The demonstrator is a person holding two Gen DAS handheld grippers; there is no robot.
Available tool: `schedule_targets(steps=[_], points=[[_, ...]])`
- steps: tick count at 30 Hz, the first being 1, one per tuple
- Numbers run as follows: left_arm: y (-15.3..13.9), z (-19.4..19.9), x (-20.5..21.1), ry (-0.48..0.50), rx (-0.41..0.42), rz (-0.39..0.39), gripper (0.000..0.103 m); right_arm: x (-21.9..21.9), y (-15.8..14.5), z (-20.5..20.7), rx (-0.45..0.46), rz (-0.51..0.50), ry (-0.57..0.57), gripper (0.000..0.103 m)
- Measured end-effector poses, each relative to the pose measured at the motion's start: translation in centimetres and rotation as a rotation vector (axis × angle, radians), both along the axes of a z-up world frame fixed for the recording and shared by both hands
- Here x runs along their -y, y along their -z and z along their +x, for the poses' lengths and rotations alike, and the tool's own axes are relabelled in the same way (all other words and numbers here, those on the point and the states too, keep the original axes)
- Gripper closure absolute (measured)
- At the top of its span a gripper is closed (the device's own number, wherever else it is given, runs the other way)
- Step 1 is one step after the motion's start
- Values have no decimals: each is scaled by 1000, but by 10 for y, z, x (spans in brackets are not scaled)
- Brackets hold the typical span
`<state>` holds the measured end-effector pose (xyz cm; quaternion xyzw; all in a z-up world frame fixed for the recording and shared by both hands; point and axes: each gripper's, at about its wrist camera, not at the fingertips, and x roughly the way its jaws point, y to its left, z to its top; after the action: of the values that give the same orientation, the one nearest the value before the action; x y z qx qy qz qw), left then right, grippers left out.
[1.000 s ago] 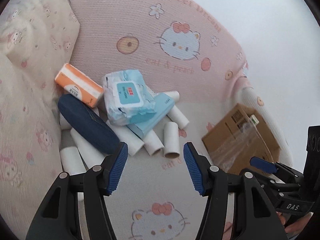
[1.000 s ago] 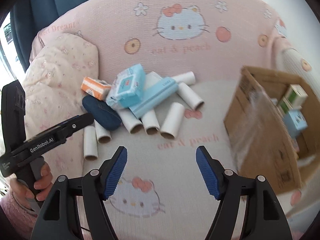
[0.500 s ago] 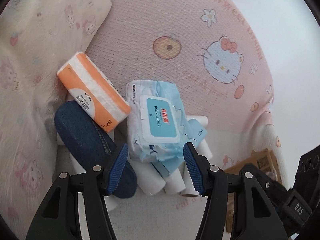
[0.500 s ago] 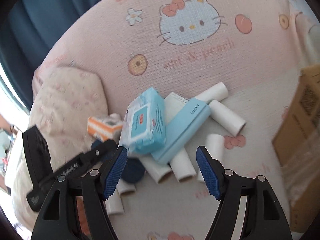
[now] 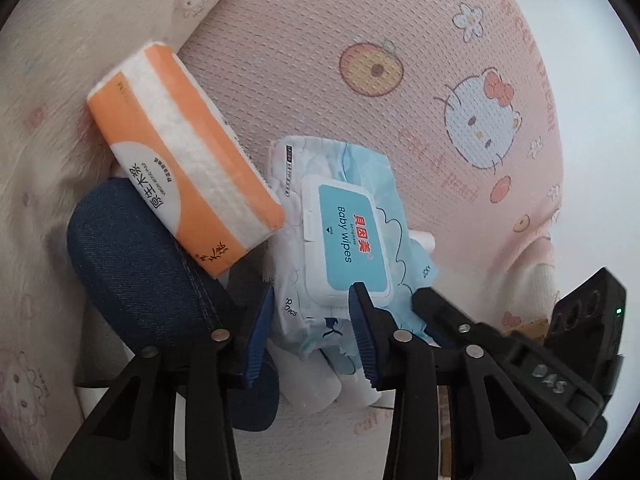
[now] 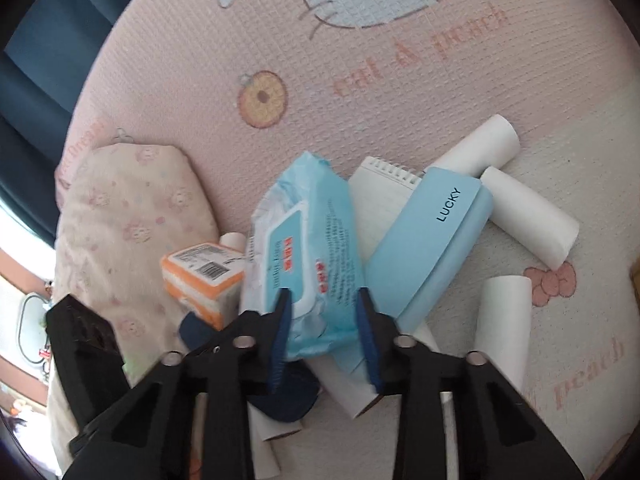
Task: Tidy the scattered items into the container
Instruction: 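Reach the right tool to the blue baby-wipes pack and close on it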
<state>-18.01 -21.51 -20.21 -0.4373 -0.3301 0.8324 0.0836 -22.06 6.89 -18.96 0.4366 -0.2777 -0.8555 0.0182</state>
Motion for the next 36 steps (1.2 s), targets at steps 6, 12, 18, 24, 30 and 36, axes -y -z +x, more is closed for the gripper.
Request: schedule_targets(steps=[6,12,18,24,30,36], points=[[-1,5,-2,1,-12,25,69,8,-3,5,-26,25,-26,90],[-21,19,-16,62,-53,-3,70,8,-22,24,-28,81,-36,90],[-18,47,-35,165,-42,-3,70,9,-32,67,-23,124,8,90],[-22,78,-60,262,-51,-95,71,-1,-26,108,15,63,78,91],[-5,102,-81,339,-14,-214,71,-8,-6,148,107,-12,131,91],[13,117,-67,302,63,-254,71,5,42,177,252,-71,145,91]])
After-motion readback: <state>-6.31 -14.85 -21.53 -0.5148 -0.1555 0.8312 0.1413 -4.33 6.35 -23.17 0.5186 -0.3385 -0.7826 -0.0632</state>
